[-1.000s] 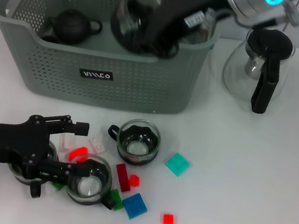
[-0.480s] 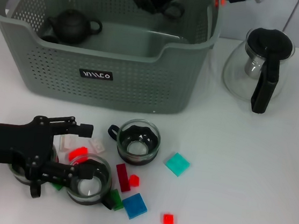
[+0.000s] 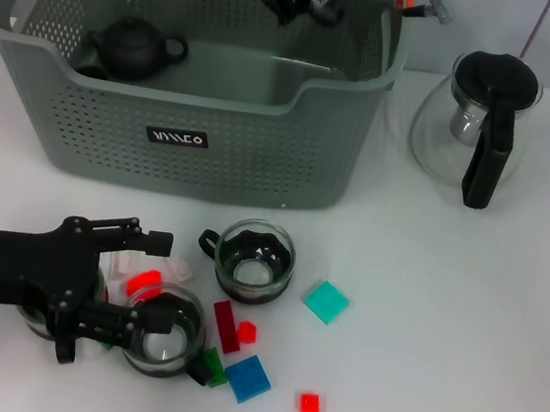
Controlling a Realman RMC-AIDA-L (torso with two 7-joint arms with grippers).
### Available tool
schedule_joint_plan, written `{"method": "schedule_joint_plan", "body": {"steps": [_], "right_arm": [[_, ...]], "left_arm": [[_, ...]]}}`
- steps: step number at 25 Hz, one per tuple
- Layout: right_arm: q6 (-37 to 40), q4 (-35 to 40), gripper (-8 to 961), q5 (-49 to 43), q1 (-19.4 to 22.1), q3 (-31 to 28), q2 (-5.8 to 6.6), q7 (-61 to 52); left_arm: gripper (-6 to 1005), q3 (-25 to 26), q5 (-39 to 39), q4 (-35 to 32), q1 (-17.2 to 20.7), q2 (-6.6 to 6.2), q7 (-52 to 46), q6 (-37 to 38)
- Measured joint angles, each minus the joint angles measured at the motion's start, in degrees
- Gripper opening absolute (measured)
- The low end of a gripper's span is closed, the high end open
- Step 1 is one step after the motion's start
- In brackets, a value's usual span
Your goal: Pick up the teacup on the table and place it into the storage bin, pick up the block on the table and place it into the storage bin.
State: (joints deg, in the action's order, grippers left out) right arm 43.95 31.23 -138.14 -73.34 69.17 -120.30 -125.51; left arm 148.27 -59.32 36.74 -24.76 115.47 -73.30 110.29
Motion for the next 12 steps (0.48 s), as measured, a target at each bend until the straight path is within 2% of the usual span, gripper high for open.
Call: {"method": "schedule_joint_plan", "body": {"steps": [12], "right_arm": [[-9.1,-6.4,61,2.1,-0.1,4.8,-0.52,2.4]], "left_arm": [[949,0.0,0.1,-0.7,-0.1,0.2,1.1,-0.5]]}}
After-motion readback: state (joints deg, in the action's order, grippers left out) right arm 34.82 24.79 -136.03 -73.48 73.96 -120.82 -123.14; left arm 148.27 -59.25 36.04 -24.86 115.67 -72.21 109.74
